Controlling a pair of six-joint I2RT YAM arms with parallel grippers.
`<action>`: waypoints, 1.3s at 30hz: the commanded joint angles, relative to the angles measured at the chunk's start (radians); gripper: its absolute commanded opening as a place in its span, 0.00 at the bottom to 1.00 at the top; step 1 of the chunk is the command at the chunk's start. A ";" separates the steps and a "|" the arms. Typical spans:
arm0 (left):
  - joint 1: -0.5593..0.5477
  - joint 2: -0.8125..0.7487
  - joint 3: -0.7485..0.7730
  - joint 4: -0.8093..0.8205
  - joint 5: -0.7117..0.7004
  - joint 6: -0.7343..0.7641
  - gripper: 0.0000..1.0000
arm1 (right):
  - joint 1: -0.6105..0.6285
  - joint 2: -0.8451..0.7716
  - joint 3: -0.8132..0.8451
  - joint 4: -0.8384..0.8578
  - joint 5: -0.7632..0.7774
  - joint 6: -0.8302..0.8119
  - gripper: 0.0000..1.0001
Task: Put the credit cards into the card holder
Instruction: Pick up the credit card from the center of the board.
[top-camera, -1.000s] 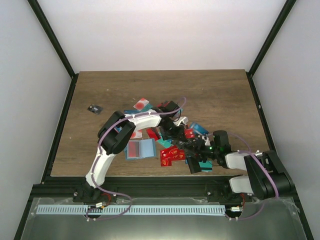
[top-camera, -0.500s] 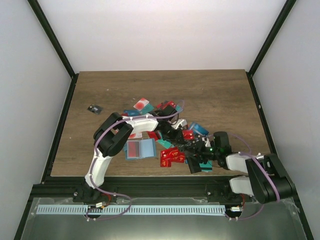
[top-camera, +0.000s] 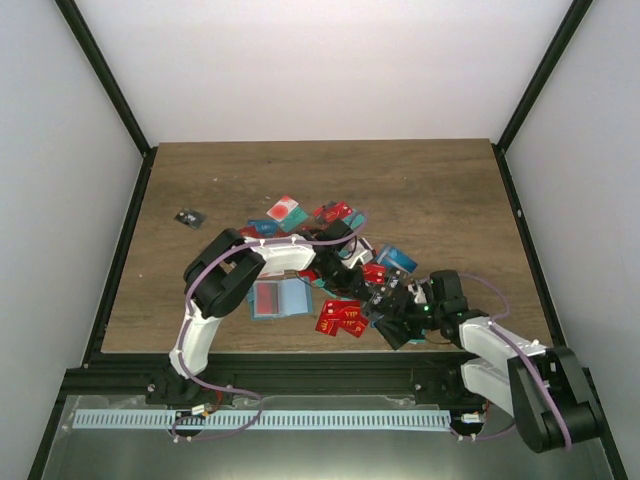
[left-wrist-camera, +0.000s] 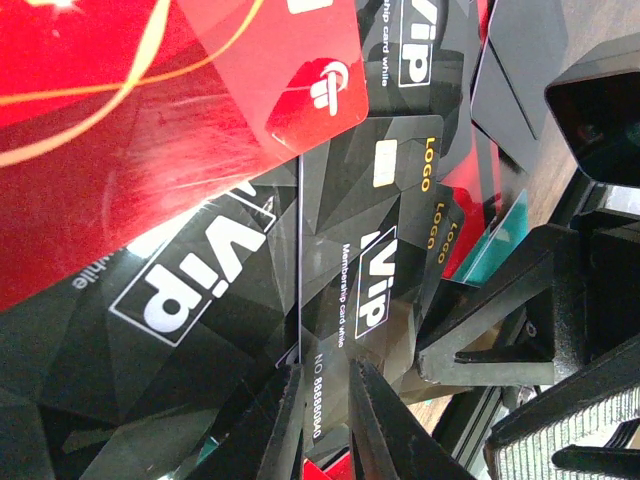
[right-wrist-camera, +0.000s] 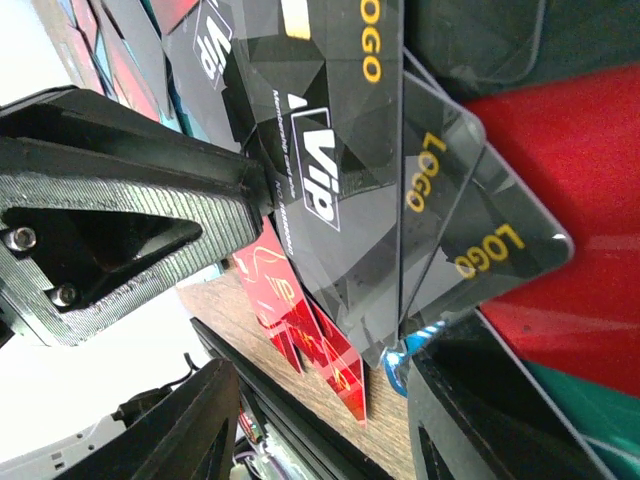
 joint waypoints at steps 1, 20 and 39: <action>-0.007 0.033 -0.019 -0.055 -0.083 -0.003 0.16 | -0.011 -0.030 0.028 -0.227 0.083 -0.083 0.49; -0.032 0.039 0.042 -0.114 -0.115 0.000 0.16 | -0.011 0.165 0.047 -0.028 0.098 -0.115 0.45; -0.140 -0.027 0.043 -0.265 -0.166 -0.048 0.18 | -0.011 0.069 0.017 0.060 0.050 -0.207 0.31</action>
